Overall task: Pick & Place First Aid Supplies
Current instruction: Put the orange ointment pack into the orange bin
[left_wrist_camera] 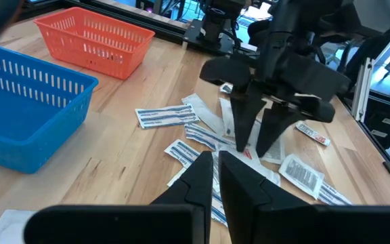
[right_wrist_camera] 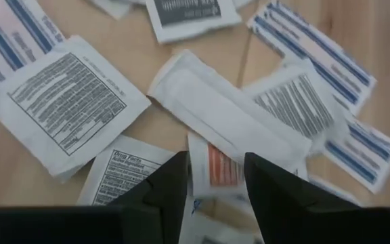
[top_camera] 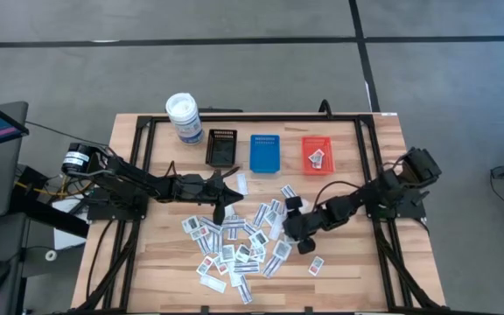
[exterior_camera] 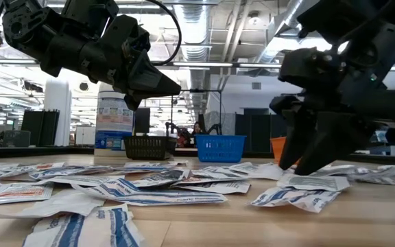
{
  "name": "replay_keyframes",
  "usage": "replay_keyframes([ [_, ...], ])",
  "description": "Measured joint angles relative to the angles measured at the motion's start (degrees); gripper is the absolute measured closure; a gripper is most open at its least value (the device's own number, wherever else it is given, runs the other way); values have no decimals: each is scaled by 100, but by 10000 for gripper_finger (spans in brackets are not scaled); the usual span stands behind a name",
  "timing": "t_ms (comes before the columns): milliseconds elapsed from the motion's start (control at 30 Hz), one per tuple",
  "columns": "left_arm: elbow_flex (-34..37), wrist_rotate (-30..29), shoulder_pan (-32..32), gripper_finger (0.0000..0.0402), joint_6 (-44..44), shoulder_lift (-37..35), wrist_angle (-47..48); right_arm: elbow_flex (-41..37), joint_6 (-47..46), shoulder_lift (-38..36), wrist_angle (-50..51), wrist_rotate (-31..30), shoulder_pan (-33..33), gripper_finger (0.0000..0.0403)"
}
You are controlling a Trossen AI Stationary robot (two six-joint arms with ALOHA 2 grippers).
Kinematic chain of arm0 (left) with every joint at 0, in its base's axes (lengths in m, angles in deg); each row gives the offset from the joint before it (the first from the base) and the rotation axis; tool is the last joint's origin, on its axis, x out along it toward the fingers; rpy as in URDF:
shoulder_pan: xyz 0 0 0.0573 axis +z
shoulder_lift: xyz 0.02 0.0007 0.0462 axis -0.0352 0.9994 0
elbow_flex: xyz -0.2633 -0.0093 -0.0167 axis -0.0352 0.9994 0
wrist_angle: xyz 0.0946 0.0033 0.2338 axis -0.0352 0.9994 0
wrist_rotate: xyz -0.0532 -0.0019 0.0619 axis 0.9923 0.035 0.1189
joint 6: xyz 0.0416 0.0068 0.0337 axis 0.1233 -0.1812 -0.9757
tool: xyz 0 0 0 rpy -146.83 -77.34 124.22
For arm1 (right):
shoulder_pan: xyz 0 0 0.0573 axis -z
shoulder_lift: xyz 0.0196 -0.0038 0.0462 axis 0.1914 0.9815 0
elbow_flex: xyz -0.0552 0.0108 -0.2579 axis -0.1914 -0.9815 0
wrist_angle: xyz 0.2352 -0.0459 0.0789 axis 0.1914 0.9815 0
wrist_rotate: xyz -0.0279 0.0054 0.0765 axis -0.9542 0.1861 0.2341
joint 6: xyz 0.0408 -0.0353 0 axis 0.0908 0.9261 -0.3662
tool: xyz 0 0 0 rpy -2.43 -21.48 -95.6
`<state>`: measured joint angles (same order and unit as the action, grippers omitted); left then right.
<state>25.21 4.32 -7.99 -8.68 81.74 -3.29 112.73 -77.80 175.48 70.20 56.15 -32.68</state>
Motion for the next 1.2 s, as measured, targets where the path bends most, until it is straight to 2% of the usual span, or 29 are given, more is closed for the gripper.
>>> replay_keyframes([
  [133,0,0,2,376,-2,0,0,17,162,426,-392,68,-15,262],
  [300,0,0,0,376,-2,0,0,25,98,428,-350,77,-15,273],
  [467,0,0,1,376,-2,0,0,-11,187,248,-171,120,5,310],
  [700,0,0,0,376,1,0,-1,-17,7,183,-31,120,2,391],
  [867,0,0,-1,376,-2,0,-2,128,-268,187,112,120,-13,391],
  [967,0,0,1,376,0,0,0,425,-291,193,504,132,-50,399],
  [1200,0,0,0,376,0,0,-2,1344,-308,221,2283,153,-39,402],
])
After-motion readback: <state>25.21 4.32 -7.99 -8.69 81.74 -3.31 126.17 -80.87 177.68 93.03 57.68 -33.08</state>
